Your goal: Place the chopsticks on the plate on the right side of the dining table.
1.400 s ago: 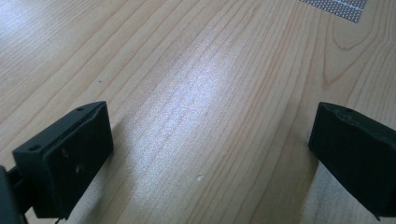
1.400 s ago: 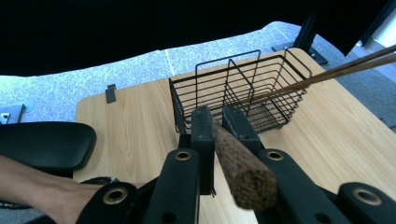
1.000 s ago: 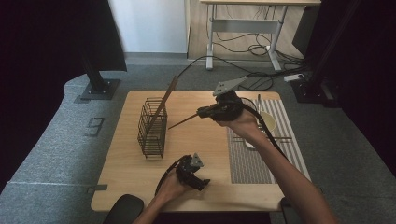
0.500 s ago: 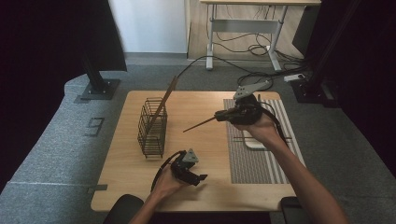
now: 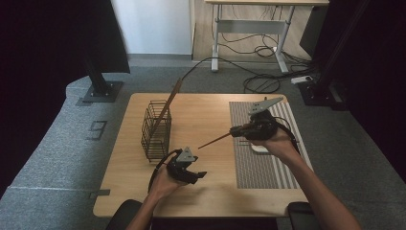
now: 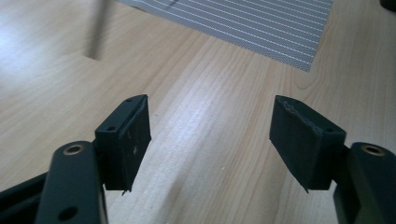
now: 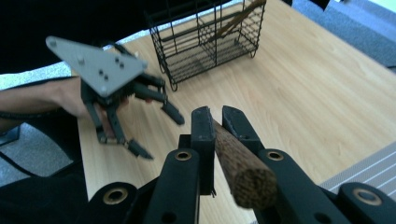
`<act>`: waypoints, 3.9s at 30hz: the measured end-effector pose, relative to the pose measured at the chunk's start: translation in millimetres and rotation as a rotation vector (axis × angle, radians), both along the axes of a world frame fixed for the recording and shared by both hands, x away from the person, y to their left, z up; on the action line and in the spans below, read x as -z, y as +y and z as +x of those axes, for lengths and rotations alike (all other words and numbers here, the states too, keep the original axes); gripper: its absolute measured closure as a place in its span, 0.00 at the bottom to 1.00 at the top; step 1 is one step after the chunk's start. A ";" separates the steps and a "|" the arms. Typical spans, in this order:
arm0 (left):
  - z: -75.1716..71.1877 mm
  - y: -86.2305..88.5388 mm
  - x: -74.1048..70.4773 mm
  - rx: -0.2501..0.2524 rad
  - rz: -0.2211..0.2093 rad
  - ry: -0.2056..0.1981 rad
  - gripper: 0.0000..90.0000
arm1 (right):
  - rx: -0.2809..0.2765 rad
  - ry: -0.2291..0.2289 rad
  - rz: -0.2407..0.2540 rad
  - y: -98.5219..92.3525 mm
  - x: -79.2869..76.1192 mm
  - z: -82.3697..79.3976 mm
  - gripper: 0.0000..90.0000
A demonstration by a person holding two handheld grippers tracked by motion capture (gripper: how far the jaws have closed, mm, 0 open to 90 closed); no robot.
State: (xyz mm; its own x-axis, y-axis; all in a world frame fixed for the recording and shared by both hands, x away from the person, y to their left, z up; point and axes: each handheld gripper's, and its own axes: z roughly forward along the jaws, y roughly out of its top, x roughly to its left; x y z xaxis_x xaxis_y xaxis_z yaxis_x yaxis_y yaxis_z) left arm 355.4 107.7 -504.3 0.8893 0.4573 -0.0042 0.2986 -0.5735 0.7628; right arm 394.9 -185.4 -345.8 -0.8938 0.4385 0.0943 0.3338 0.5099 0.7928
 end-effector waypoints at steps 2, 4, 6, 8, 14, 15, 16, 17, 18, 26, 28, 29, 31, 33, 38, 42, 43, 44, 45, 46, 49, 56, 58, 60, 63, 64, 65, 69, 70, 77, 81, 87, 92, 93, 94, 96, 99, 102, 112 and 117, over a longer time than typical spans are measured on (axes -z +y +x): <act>0.1 0.9 -0.6 -0.004 -0.007 -0.006 0.34 | -0.005 0.012 0.000 -2.8 5.8 -2.5 0.92; 0.1 1.9 -1.5 -0.005 -0.014 -0.014 0.35 | -0.012 0.028 -0.003 -4.4 11.0 -5.1 0.92; -0.4 2.6 -2.5 0.000 -0.029 -0.022 0.37 | -0.022 0.050 0.004 -5.6 17.6 -8.5 0.92; -1.2 2.2 -3.3 0.010 -0.042 -0.027 0.38 | -0.035 0.061 0.004 -5.0 22.8 -10.9 0.92; -5.9 -3.2 -3.3 0.057 -0.065 -0.044 0.49 | -0.084 0.105 0.005 4.6 39.6 -17.5 0.92; -6.7 -4.2 -3.3 0.065 -0.065 -0.047 0.51 | -0.092 0.109 0.004 7.0 41.9 -18.1 0.92; -7.5 -5.0 -3.4 0.073 -0.066 -0.053 0.53 | -0.099 0.113 0.001 9.5 43.9 -18.6 0.92; -8.3 -5.6 -3.5 0.078 -0.071 -0.057 0.55 | -0.107 0.118 0.001 12.0 45.9 -19.0 0.92; -8.9 -6.0 -3.6 0.084 -0.076 -0.058 0.58 | -0.115 0.125 0.000 14.4 47.6 -19.6 0.92; -11.2 -7.0 -3.8 0.121 -0.103 -0.063 0.77 | -0.145 0.147 -0.004 26.0 56.4 -20.3 0.92; -11.6 -7.4 -3.6 0.130 -0.098 -0.065 0.82 | -0.147 0.153 0.003 26.3 56.7 -19.9 0.92; -11.7 -7.8 -3.2 0.136 -0.094 -0.066 0.84 | -0.148 0.155 0.006 26.1 56.6 -19.7 0.92; -11.9 -8.0 -2.7 0.143 -0.092 -0.071 0.89 | -0.147 0.157 0.010 25.5 55.7 -19.7 0.92; -12.6 -8.2 -2.8 0.155 -0.095 -0.080 0.91 | -0.149 0.157 0.016 25.0 54.9 -19.8 0.92; -14.8 -9.8 -3.7 0.186 -0.101 -0.095 0.94 | -0.127 0.115 0.008 25.2 52.3 -20.1 0.81; -14.6 -10.7 -3.0 0.197 -0.094 -0.086 0.94 | -0.074 0.033 -0.031 30.6 50.8 -22.6 0.56; -14.6 -11.3 -2.6 0.200 -0.090 -0.082 0.94 | -0.059 0.013 -0.043 32.2 50.7 -23.2 0.52; -14.4 -11.7 -2.3 0.201 -0.086 -0.078 0.94 | -0.040 -0.016 -0.057 35.0 50.7 -24.0 0.48; -14.3 -12.0 -1.8 0.201 -0.084 -0.076 0.94 | -0.018 -0.042 -0.071 37.3 50.7 -24.8 0.44; -14.1 -12.2 -1.4 0.201 -0.076 -0.072 0.94 | 0.002 -0.063 -0.084 39.3 50.6 -25.8 0.41; -12.9 -11.6 -0.3 0.198 -0.075 -0.062 0.94 | 0.057 -0.135 -0.126 46.0 51.3 -29.9 0.37; -10.6 -7.7 -0.4 0.192 -0.107 -0.044 0.94 | 0.157 -0.203 -0.176 39.8 53.3 -29.4 0.33; -10.3 -7.2 0.0 0.194 -0.100 -0.046 0.94 | 0.183 -0.222 -0.184 34.4 53.8 -27.7 0.33; -9.8 -6.6 0.5 0.196 -0.109 -0.043 0.94 | 0.204 -0.226 -0.197 28.4 55.8 -25.5 0.34; -9.7 -5.8 -0.1 0.201 -0.118 -0.044 0.94 | 0.233 -0.230 -0.218 18.7 62.0 -22.7 0.34; -9.7 -5.5 -0.4 0.202 -0.119 -0.047 0.94 | 0.240 -0.223 -0.221 15.4 65.0 -21.8 0.34; -9.8 -5.5 -0.7 0.204 -0.118 -0.050 0.94 | 0.248 -0.218 -0.226 12.3 68.3 -21.2 0.34; -10.8 -6.8 -1.5 0.218 -0.106 -0.054 0.94 | 0.253 -0.207 -0.260 2.7 81.1 -20.0 0.34; -10.9 -7.4 -1.5 0.220 -0.098 -0.055 0.95 | 0.251 -0.196 -0.256 0.6 82.9 -19.5 0.34; -9.7 -8.1 -0.6 0.228 -0.082 -0.037 0.95 | 0.184 -0.149 -0.185 -8.4 73.8 -22.8 0.27; -9.3 -8.8 -0.6 0.232 -0.069 -0.024 0.95 | 0.124 -0.112 -0.199 -7.9 75.0 -28.0 0.22; -10.8 -14.0 0.8 0.258 -0.032 -0.013 0.95 | -0.023 -0.084 -0.263 8.8 88.3 -38.3 0.22; -12.7 -17.6 1.7 0.281 -0.025 -0.006 0.95 | -0.095 -0.101 -0.352 19.8 99.1 -43.4 0.39; -12.9 -18.1 1.9 0.285 -0.024 -0.005 0.95 | -0.109 -0.110 -0.367 21.2 100.8 -44.1 0.44; -13.1 -18.5 1.9 0.288 -0.019 -0.003 0.95 | -0.119 -0.116 -0.379 22.4 101.8 -45.1 0.47; -13.3 -19.2 2.2 0.293 -0.018 0.002 0.95 | -0.133 -0.125 -0.393 24.5 103.2 -46.7 0.55; -13.2 -20.0 2.7 0.298 -0.009 0.008 0.95 | -0.149 -0.141 -0.418 26.2 104.9 -48.8 0.63; -12.6 -20.3 3.4 0.297 -0.009 0.014 0.95 | -0.170 -0.148 -0.430 27.5 105.8 -50.3 0.70; -11.7 -19.5 4.1 0.273 -0.011 -0.007 0.89 | -0.251 -0.110 -0.447 26.7 106.3 -53.4 0.85; -10.7 -17.1 2.4 0.234 -0.022 -0.025 0.80 | -0.305 -0.081 -0.426 27.5 106.0 -57.2 0.92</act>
State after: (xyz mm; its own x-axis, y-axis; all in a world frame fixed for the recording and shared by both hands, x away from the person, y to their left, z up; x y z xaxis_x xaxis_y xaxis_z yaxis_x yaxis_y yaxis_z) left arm 344.8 90.7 -506.8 0.9710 0.2390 0.0112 0.1406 -0.6079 0.7815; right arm 337.7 -157.9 -451.8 -0.9838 0.1415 -0.1100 0.0661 0.8570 0.5110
